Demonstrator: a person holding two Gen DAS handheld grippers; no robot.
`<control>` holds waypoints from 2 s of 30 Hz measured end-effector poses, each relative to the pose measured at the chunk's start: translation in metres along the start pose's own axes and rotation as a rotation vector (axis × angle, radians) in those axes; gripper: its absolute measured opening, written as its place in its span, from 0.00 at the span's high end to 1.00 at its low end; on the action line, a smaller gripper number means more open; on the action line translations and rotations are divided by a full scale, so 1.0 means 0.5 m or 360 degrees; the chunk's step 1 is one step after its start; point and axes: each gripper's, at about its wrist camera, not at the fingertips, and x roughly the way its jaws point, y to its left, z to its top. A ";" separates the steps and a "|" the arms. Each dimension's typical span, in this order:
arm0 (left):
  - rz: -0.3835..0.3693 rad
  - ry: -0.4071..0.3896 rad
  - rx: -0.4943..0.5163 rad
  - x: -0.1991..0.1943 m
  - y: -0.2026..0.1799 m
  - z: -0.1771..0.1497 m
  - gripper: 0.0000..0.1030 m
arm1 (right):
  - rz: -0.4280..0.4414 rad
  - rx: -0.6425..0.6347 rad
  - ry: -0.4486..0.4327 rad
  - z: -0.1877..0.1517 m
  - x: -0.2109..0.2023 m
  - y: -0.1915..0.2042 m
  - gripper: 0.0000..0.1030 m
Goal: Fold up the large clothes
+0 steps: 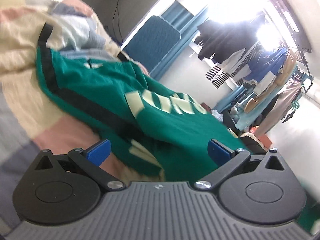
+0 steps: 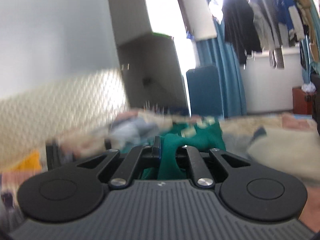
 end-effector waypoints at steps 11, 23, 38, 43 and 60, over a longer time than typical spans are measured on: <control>0.0125 0.0155 -0.0178 0.057 0.036 -0.057 0.00 | -0.0161 0.0366 0.0505 -0.154 0.098 -0.107 0.83; 0.0121 0.0110 -0.0324 0.187 0.106 -0.015 0.25 | -0.0107 0.0919 0.0318 -0.086 0.195 -0.266 0.31; 0.0191 -0.0066 -0.0734 0.377 0.234 0.009 0.50 | 0.0094 0.1580 0.0270 -0.228 0.480 -0.482 0.36; 0.0223 -0.0087 -0.0672 0.402 0.227 0.019 0.76 | 0.0295 0.1561 0.0319 -0.239 0.537 -0.480 0.41; 0.0254 -0.0431 -0.0587 0.118 0.156 0.095 0.92 | 0.0450 0.1212 -0.0254 -0.066 0.350 -0.420 0.87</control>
